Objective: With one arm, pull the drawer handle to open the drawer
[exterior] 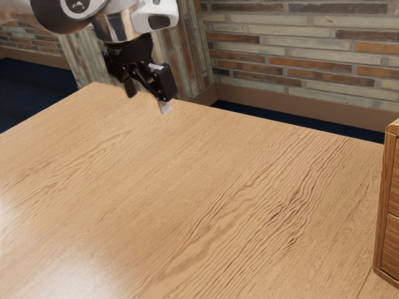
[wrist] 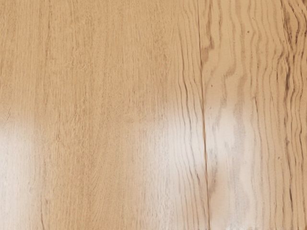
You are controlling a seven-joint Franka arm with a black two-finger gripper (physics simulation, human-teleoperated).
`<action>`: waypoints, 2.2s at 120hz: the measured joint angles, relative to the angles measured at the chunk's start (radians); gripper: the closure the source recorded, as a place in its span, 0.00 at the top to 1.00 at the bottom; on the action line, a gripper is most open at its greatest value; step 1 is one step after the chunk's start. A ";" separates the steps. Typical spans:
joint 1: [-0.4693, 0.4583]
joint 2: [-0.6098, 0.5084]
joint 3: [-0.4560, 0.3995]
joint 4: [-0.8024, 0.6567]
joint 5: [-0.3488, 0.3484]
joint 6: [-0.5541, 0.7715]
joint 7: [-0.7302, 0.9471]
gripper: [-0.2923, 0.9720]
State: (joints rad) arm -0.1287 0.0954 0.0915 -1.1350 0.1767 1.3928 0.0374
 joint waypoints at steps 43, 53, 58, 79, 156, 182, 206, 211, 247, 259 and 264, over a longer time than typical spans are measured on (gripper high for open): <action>-0.088 0.020 0.007 -0.032 0.009 -0.015 -0.020 0.77; -0.069 0.020 0.008 -0.033 0.009 -0.017 -0.023 0.77; -0.059 0.020 0.008 -0.033 0.009 -0.018 -0.025 0.77; -0.057 0.017 0.007 -0.033 0.006 -0.027 -0.029 0.77; 0.201 0.308 -0.922 -0.005 0.283 0.191 0.402 0.77; 0.180 0.351 -1.001 -0.006 0.371 0.340 0.615 0.77; 0.126 0.400 -1.051 -0.005 0.438 0.394 0.764 0.77; 0.121 0.404 -1.063 -0.006 0.447 0.400 0.789 0.77; 0.090 0.405 -1.133 -0.006 0.471 0.428 0.926 0.77; 0.087 0.424 -1.135 -0.002 0.481 0.444 0.960 0.77; 0.083 0.436 -1.136 -0.001 0.490 0.454 0.972 0.77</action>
State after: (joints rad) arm -0.0456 0.5309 -1.0441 -1.1355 0.6662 1.8465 1.0096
